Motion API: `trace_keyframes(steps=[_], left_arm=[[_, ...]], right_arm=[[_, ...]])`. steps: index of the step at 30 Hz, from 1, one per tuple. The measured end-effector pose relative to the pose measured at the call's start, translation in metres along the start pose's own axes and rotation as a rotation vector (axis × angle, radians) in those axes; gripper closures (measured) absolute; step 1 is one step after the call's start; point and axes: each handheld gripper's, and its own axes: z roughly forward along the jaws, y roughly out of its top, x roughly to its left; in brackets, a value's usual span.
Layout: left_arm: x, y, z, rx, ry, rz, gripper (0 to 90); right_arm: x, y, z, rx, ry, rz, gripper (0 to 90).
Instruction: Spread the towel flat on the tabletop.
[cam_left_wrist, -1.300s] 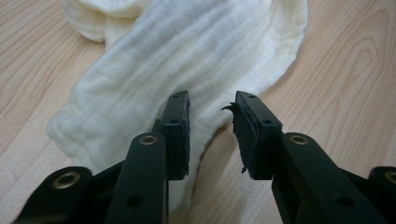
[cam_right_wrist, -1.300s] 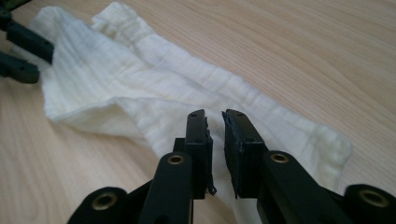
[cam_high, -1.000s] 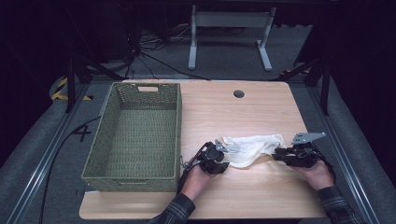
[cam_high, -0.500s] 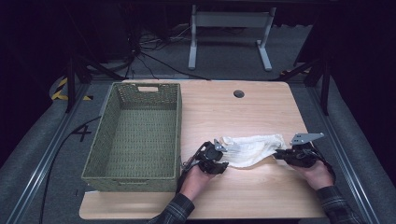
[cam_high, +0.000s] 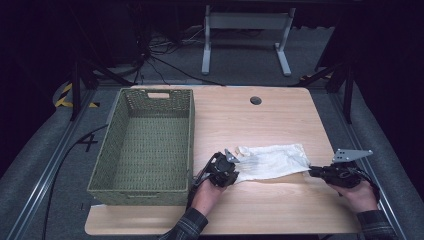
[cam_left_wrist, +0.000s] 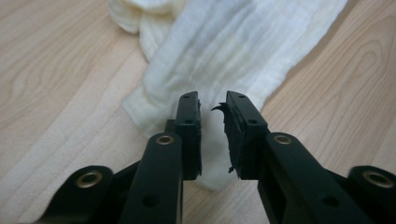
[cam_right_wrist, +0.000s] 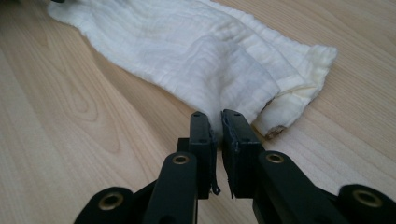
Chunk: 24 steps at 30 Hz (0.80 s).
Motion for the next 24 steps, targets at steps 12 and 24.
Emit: trace_keyframes(steps=[12,24], left_arm=[[-0.008,-0.007,0.002,0.083,-0.014,0.01,87.5],[-0.033,-0.031,-0.018,0.119,-0.062,0.039,87.7]], right_arm=[[0.008,-0.01,-0.007,0.014,0.036,-0.019,84.3],[0.029,-0.033,-0.019,0.04,0.129,-0.051,81.3]])
